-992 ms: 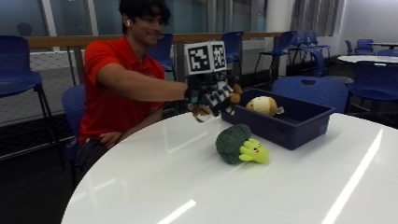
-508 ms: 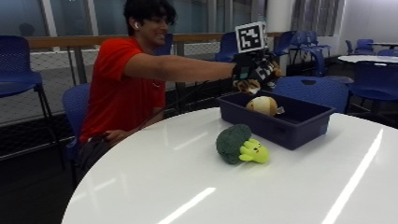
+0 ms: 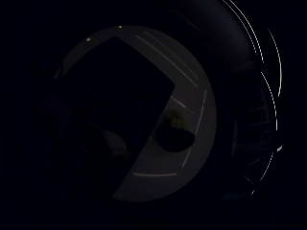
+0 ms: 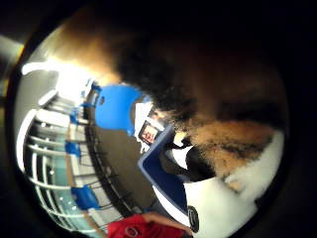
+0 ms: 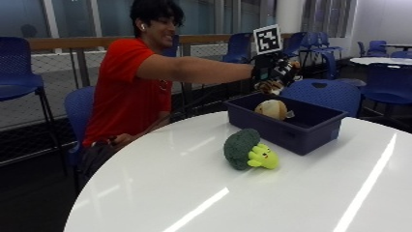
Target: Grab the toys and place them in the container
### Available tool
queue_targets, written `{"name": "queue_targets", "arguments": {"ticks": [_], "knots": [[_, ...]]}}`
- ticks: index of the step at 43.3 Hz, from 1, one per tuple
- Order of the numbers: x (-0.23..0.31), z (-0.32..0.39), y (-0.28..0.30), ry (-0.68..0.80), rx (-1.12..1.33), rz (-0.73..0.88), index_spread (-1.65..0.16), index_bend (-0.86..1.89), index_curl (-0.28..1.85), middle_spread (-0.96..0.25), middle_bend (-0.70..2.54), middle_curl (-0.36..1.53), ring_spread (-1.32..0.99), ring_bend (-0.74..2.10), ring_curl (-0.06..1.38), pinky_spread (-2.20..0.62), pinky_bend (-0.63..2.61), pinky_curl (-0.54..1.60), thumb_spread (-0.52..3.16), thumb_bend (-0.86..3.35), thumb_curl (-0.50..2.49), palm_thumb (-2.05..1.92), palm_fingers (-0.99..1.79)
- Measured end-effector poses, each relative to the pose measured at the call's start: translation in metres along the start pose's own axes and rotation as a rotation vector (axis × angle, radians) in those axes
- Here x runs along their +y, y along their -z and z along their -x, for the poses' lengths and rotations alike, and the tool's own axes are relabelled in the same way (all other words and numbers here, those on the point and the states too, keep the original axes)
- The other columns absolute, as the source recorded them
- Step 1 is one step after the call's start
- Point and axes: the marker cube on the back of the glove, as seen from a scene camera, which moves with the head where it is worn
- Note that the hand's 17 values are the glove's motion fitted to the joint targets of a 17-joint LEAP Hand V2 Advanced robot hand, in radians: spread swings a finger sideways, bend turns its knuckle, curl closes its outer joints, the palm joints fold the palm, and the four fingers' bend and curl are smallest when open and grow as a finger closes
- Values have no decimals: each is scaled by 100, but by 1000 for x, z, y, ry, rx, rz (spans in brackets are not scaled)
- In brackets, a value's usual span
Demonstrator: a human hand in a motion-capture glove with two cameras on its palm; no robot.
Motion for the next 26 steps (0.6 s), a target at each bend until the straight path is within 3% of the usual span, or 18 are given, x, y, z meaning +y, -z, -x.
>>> {"name": "queue_targets", "arguments": {"ticks": [3, 6, 9, 10, 11, 13, 16, 22, 26], "knots": [[1, -9, -1, -61, 60, 29, -25, 78, 83, -30, 106, 85, -35, 136, 58, -44, 95, 45, 59, -1, 108, 52, 112], [10, -10, 0, 3, 43, 134, -27, 59, 83, -32, 95, 82, -36, 135, 59, -44, 103, 48, 66, -4, 105, 46, 81], [17, -17, 0, -41, 92, 232, -30, 42, 80, -33, 87, 78, -38, 129, 57, -37, 95, 46, 84, -13, 94, 22, 36], [19, -21, 0, -55, 115, 252, -32, 35, 78, -30, 73, 74, -35, 115, 55, -30, 99, 50, 87, -17, 89, 12, -6], [21, -24, 0, -63, 128, 267, -32, 34, 79, -28, 71, 74, -32, 113, 57, -27, 101, 53, 90, -15, 86, 8, -14], [25, -30, 0, -73, 122, 286, -35, 27, 71, -24, 61, 68, -27, 90, 48, -21, 100, 49, 94, -13, 80, -1, -36], [32, -38, 0, -43, 65, 304, -38, 17, 61, -19, 47, 61, -20, 63, 38, -13, 94, 42, 97, -11, 73, -8, -46], [51, -64, -4, 145, 17, 329, -39, 13, 51, -13, 28, 52, -11, 38, 27, -4, 84, 37, 100, -10, 60, -11, -34], [54, -73, -5, 79, 26, 298, -41, 16, 48, -11, 21, 49, -8, 28, 24, 0, 78, 35, 101, -9, 54, -11, -26]]}}
